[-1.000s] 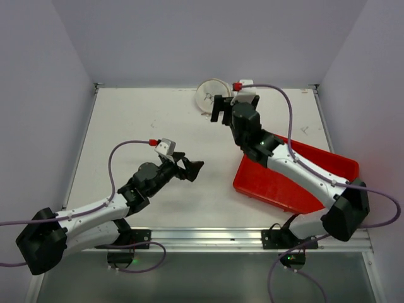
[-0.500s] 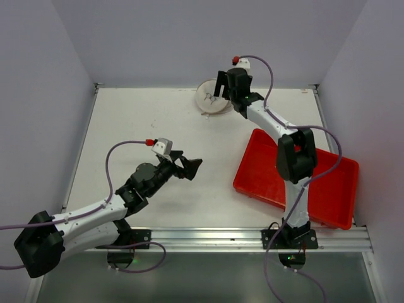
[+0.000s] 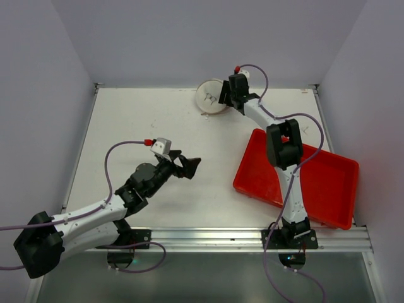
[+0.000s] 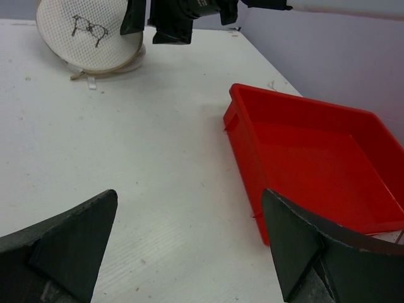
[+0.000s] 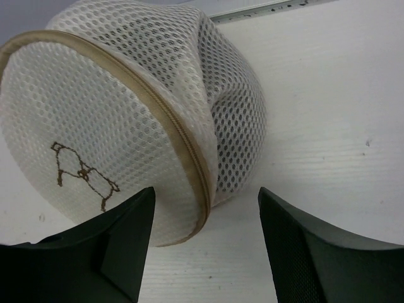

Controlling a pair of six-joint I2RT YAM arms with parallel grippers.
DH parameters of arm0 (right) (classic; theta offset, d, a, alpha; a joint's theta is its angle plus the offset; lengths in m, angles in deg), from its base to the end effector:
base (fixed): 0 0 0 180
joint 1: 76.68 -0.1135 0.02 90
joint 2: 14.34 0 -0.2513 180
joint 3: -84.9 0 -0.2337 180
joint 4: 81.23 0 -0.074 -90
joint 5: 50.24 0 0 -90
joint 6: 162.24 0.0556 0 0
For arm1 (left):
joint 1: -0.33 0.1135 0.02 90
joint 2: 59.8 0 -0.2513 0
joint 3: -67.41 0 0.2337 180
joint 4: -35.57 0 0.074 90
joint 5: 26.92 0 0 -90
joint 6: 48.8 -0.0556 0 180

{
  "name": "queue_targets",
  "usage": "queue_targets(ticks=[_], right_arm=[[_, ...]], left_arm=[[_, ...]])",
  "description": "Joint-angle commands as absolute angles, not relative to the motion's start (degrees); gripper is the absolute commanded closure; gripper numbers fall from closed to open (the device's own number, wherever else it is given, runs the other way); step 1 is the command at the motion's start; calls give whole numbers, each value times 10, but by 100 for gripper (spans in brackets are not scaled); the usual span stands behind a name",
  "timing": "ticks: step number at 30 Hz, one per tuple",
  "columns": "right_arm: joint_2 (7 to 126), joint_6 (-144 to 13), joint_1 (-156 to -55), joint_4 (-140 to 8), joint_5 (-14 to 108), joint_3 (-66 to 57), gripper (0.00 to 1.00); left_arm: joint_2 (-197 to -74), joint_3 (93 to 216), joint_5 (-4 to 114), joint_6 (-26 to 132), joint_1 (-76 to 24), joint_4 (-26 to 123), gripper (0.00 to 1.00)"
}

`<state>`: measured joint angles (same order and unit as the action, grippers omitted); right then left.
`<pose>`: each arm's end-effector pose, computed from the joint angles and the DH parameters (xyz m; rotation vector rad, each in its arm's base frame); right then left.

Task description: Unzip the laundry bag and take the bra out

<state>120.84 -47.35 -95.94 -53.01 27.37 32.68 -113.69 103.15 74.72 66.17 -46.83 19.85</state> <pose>0.5083 0.1650 0.1858 0.2284 2.1710 0.2016 0.1594 -0.1554 0.2383 0.1608 1.6655 -0.8024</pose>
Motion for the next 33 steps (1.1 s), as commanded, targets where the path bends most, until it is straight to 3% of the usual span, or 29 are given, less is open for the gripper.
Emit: queue_targets(ticks=[1,6,13,16,21,28,33], right_arm=[[1216,-473,-964,-545,298,367,33],[1216,-474,-964,-590,342,360,41],[1210,-467,-964,-586,345,356,60],[1214,-471,-964,-576,347,365,72],[1196,-467,-964,-582,368,335,100],[1050,-435,-965,-660,484,161,100],[956,-373,-965,-730,577,31,100]], left_arm=[[-1124,1046,766,669,-467,197,0],[-1127,1045,774,669,-467,196,0],[-1131,1046,777,669,-467,197,0],[-1131,1045,783,668,-467,197,0],[-1124,1045,786,668,-467,200,0],[-1129,1057,810,675,-466,214,2],[-1166,1105,816,710,-430,307,2]])
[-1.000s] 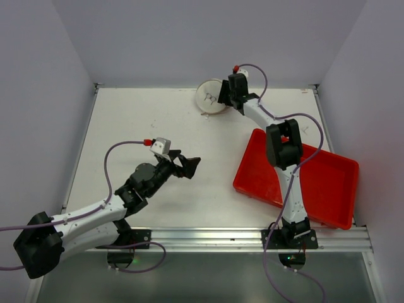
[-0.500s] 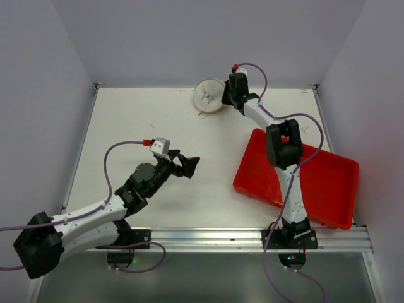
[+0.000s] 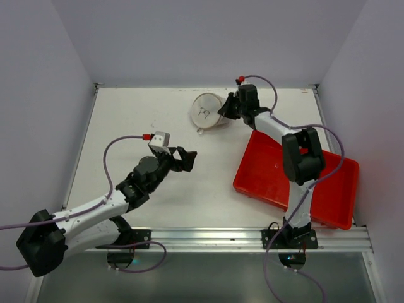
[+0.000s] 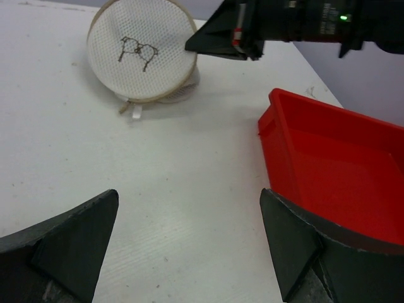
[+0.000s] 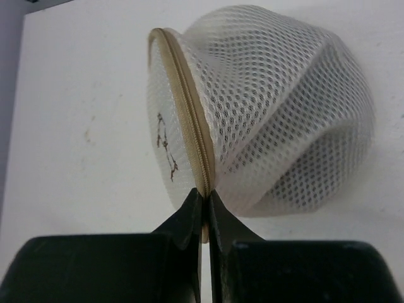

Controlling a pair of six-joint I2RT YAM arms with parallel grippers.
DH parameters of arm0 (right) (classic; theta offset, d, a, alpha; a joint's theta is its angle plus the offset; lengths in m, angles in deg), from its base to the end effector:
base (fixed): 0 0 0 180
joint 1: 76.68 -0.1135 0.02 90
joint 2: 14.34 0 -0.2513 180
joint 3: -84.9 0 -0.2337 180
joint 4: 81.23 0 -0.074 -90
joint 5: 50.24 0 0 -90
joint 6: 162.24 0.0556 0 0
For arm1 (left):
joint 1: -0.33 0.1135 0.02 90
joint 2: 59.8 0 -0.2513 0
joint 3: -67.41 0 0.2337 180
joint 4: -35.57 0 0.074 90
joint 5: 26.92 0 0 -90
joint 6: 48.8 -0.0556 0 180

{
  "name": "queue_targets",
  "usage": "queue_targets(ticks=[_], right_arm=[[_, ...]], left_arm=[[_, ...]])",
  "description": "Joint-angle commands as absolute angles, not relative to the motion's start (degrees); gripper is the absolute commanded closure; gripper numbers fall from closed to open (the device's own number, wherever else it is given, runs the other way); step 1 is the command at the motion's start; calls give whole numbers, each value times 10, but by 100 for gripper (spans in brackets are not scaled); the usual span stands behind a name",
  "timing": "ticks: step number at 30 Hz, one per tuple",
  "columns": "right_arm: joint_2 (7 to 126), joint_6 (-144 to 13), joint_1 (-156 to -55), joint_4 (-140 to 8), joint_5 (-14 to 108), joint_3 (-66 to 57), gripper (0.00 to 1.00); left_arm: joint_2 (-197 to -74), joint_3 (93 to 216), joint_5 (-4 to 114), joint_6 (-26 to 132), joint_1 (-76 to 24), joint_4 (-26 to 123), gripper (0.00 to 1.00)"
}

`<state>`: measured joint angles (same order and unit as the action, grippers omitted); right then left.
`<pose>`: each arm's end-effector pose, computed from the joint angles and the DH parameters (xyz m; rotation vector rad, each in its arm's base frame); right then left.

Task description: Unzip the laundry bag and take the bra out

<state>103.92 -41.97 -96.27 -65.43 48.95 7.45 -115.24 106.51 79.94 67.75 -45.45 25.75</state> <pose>0.4434 0.1672 0.2042 0.1056 2.1876 0.6758 0.1706 -0.1522 0.2403 0.0628 1.7276 -0.6973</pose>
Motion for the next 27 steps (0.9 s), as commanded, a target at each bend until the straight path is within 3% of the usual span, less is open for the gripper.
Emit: queue_targets(ticks=[1,9,22,27], right_arm=[[943,-366,-966,-748,586,-5,100],[855,-361,-971,-752,680,-105,100],[739,-273,-971,-876,782,-238,100],[719,-248,-971,-904,793,-258,100]], left_arm=[[-1175,1117,799,716,-411,321,3],[-1193,1144,742,738,-382,395,5],[-1233,1118,617,797,-339,324,5],[-1210,1108,621,811,-339,305,4]])
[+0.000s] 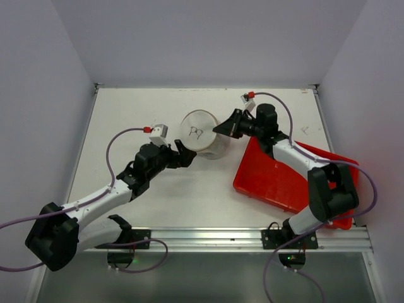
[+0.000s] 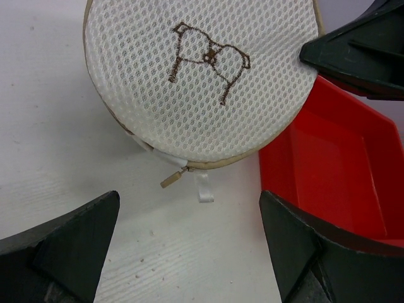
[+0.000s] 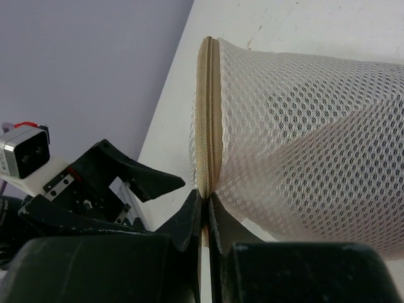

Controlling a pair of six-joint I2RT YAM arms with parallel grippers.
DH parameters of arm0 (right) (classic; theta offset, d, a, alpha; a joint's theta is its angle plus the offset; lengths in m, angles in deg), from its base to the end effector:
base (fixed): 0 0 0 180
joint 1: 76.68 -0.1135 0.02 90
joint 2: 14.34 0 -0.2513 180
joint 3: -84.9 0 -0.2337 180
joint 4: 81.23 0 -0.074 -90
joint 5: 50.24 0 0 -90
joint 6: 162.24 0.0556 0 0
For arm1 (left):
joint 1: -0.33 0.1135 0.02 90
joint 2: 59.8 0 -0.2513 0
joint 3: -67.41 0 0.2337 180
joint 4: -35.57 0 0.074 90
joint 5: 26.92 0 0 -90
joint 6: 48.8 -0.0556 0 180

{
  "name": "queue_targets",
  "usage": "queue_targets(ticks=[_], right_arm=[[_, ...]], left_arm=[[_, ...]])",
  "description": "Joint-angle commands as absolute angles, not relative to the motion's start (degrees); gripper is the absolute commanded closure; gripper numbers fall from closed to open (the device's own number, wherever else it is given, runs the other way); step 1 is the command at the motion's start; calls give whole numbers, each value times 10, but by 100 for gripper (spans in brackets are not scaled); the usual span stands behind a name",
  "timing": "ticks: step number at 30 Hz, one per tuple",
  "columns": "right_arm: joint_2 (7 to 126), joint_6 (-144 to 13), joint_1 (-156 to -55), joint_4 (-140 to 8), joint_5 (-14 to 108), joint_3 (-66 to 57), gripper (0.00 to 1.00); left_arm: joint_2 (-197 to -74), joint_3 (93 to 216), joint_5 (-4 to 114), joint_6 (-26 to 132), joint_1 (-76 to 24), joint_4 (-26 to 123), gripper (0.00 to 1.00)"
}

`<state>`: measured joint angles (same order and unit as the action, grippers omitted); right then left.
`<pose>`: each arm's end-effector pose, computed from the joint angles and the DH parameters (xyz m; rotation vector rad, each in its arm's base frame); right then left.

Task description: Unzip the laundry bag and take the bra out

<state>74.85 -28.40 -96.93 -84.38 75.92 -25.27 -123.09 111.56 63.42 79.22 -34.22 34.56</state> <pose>0.3180 0.1523 0.2541 -0.0698 2.0243 1.3280 0.2069 -0.1421 0.2210 -0.0642 1.9792 -0.8447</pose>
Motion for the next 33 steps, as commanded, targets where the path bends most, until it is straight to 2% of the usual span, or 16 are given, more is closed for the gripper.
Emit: queue_targets(ticks=[1,11,17,21,27,33], right_arm=[[715,-248,-971,-904,796,-260,100],[671,-203,-971,-953,811,-292,100],[647,-187,-972,-968,823,-305,100],[637,-174,-972,-989,833,-318,100],[631,-154,-972,-1008,840,-328,100],[648,-148,-973,-1034,841,-348,100]], left_arm=[[-1205,1111,627,813,-338,314,4],[-1190,1124,611,879,-322,342,4],[-1157,1092,557,910,-289,278,2],[-1178,1110,537,912,-279,277,2],[-1208,1099,503,938,-274,215,5],[-1211,1087,507,952,-274,179,14]])
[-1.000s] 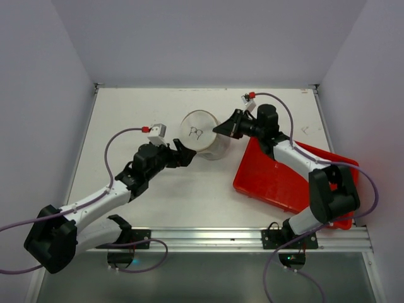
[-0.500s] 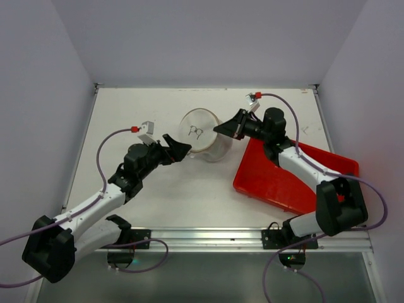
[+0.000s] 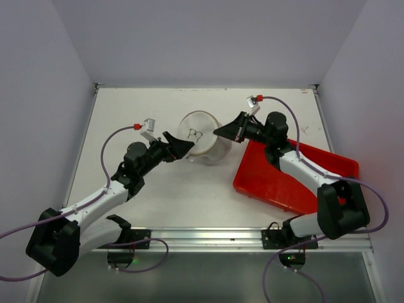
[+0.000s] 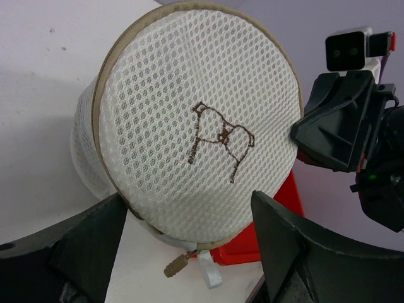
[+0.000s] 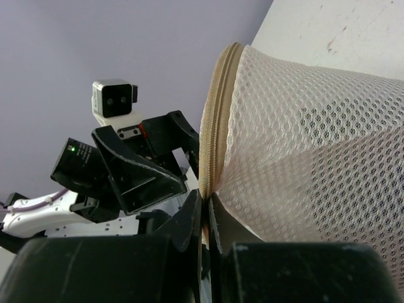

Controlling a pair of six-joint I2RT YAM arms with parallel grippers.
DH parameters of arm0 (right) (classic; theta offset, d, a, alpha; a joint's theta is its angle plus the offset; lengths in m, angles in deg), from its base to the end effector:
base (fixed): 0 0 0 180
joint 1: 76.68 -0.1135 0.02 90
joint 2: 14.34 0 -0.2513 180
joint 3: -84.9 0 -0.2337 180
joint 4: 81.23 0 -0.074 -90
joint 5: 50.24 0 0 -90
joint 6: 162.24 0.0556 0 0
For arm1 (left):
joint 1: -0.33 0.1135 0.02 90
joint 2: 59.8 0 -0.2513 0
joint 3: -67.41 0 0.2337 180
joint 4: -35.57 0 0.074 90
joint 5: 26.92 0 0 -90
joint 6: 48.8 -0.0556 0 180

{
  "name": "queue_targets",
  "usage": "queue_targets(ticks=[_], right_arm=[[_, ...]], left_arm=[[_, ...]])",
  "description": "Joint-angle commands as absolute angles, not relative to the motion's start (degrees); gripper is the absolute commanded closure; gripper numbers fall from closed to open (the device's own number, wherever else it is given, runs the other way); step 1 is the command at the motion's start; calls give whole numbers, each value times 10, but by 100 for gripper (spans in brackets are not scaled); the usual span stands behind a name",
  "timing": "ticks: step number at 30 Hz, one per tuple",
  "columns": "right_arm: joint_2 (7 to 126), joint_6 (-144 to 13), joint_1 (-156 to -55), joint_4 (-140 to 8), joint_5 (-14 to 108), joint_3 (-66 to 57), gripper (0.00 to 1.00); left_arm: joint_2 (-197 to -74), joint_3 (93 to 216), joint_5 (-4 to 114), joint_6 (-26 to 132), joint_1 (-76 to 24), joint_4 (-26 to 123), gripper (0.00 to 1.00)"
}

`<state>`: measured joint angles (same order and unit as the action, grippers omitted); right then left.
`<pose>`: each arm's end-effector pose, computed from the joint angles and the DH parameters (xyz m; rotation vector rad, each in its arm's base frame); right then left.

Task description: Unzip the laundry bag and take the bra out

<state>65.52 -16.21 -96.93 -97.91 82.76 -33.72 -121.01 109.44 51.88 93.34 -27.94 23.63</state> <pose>0.2796 0.1436 0.2832 -0.0972 1.8529 1.5745 0.2126 -0.1266 0.2408 -0.2253 1.8352 -1.1856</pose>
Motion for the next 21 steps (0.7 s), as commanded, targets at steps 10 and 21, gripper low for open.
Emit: queue_targets(ticks=[10,21], right_arm=[[729,-52,-974,-1201,870,-386,100],[691,-328,-974,-705,694,-277,61]], left_arm=[[-1233,1079,507,956,-272,160,47],[-1221,1087,532,962,-267,213,100]])
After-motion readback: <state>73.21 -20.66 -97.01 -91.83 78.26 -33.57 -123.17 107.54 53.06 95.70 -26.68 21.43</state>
